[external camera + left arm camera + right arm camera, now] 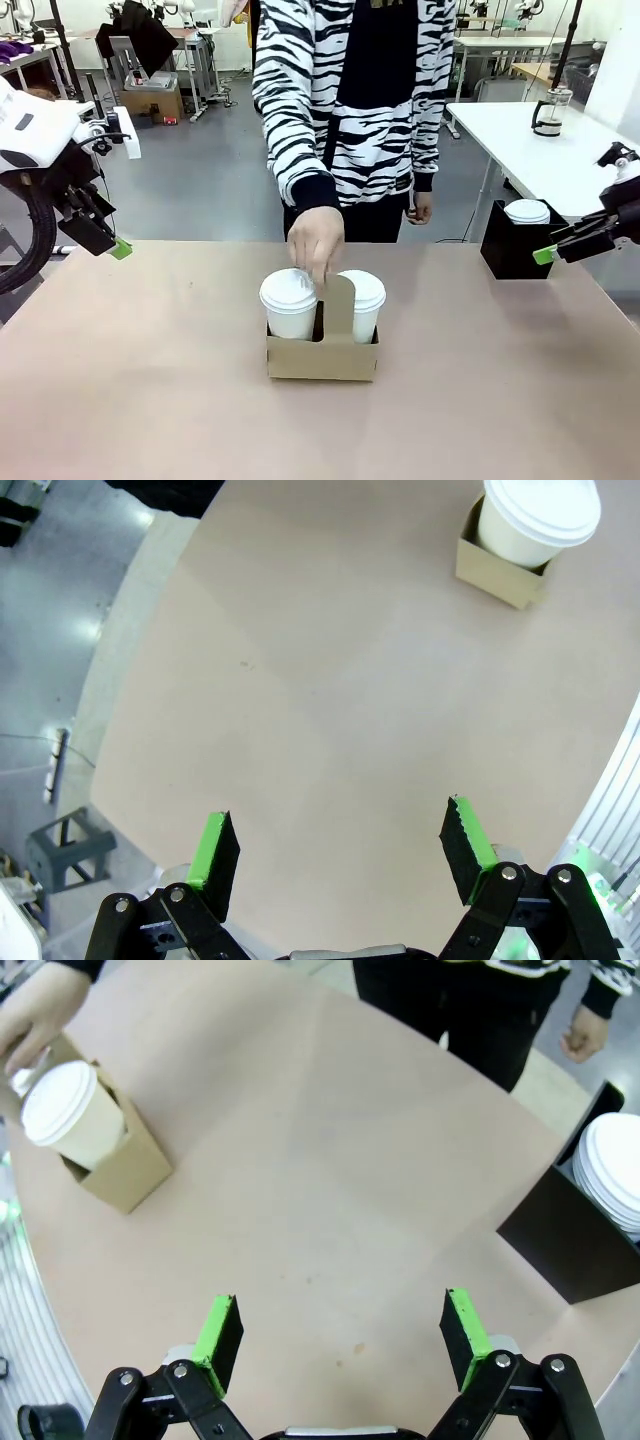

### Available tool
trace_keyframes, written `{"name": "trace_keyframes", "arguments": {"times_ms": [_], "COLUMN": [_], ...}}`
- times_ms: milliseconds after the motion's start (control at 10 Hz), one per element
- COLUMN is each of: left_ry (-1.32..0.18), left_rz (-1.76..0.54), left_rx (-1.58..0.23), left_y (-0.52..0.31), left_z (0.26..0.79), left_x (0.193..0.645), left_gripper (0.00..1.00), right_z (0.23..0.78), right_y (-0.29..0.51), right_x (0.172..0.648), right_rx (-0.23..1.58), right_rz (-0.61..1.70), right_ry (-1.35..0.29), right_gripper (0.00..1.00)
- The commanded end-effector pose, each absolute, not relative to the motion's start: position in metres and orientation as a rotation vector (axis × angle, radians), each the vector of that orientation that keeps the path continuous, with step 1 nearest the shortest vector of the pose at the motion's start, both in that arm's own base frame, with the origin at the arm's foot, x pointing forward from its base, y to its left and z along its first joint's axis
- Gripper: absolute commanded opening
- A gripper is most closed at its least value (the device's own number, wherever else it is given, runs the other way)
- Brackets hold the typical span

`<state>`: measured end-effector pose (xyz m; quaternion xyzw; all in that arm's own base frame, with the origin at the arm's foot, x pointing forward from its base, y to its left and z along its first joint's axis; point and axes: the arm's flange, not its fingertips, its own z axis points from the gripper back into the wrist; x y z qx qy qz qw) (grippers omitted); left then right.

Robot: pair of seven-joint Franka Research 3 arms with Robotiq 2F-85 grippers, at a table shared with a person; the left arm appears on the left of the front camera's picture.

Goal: Pour a drink into a cup and package it in a carrier.
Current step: Insert the held 600 ml Paper Cup into the Cup Carrier.

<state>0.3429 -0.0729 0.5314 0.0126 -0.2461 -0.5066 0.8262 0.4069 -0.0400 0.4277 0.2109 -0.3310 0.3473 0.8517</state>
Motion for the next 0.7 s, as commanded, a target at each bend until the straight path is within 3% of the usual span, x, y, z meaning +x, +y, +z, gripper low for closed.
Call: {"name": "trace_keyframes", "arguments": {"times_ms": [0, 600], "left_ry": [-0.523, -0.523], "left_rz": [-1.063, -1.063], "left_rx": [0.020, 0.020], "left_y": [-0.0732, -0.0732], "left_z": [0.5316, 0.5316], "left_x": [0.3415, 0.3415], "left_gripper": [1.00, 1.00], "right_z": [0.4289, 0.4289], "right_y": [-0.0426, -0.0426], "right_x": [0.4092, 0.4092], "right_rx": [0.446, 0.446], "right_rz": [0.749, 0.749], "right_ry": [-0.692, -0.692], "right_gripper": [1.00, 1.00]}}
